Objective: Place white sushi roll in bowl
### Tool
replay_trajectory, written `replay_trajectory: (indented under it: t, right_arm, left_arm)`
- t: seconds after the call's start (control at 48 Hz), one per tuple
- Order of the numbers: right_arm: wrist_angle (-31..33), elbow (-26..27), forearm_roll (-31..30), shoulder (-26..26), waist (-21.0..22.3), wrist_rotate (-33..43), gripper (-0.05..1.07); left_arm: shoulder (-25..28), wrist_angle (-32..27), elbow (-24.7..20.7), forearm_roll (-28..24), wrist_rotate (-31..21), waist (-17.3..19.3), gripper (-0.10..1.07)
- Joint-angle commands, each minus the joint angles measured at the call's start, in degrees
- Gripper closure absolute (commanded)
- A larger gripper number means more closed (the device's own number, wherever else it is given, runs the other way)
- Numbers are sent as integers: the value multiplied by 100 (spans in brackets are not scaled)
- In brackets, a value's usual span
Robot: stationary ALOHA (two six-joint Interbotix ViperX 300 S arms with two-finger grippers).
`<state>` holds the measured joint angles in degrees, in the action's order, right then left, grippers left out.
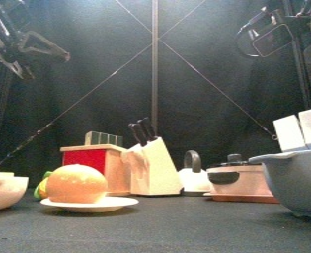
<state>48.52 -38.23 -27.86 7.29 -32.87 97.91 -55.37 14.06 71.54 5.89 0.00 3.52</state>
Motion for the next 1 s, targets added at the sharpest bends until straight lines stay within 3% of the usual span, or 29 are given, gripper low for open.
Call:
replay_trajectory:
  t: [0.0, 0.979]
  right_arm:
    - [9, 44, -9, 79, 53, 0, 13]
    - [-9, 26, 79, 70, 53, -35, 12]
  left_arm:
    - [18, 18, -70, 0, 9, 0, 61]
    - [18, -9, -62, 0, -9, -18, 61]
